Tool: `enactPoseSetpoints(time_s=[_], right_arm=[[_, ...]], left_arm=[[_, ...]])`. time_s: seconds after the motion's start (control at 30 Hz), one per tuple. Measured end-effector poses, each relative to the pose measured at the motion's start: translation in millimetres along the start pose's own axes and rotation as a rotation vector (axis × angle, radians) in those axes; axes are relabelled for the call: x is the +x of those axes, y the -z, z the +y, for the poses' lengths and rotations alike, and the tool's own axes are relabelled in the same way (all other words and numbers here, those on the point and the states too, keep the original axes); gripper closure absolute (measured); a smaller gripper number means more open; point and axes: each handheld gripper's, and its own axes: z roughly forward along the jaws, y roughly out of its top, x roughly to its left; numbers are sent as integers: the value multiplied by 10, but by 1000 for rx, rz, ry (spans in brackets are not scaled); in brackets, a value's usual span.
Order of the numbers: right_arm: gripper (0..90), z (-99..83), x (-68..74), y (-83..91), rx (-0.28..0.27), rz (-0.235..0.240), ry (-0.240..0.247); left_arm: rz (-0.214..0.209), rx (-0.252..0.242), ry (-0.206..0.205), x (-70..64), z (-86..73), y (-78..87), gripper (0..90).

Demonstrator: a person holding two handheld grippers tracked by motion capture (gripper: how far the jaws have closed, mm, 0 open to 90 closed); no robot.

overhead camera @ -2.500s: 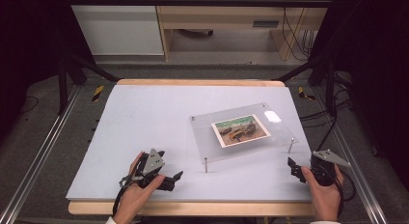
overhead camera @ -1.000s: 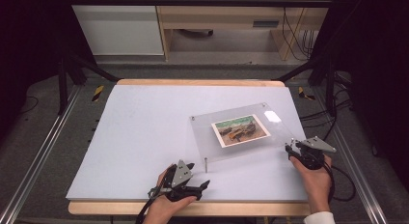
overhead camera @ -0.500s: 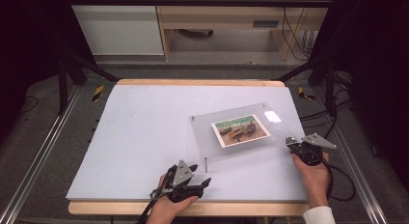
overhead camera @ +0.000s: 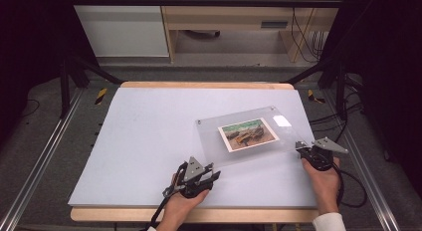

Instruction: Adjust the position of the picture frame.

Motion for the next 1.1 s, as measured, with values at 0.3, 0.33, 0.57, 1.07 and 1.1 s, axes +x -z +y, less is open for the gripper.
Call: enactPoseSetpoints(time_s=[0.3,0.33,0.57,1.07,1.1], right_arm=[[848,41,-10,27,-23,12,-11],[848,51,-6,34,-26,13,-17],[846,51,-14,31,-33,34,-19],[848,96,0,20,-76,51,-14],[848,96,0,20,-76,51,-14]], left_arm=[[-4,-93,81,61,-3,-55,785],[-9,-113,106,70,-6,-73,802],[7,-134,137,96,0,-84,835],[-6,-98,151,160,106,-58,833],[-16,-97,154,178,107,-59,833]])
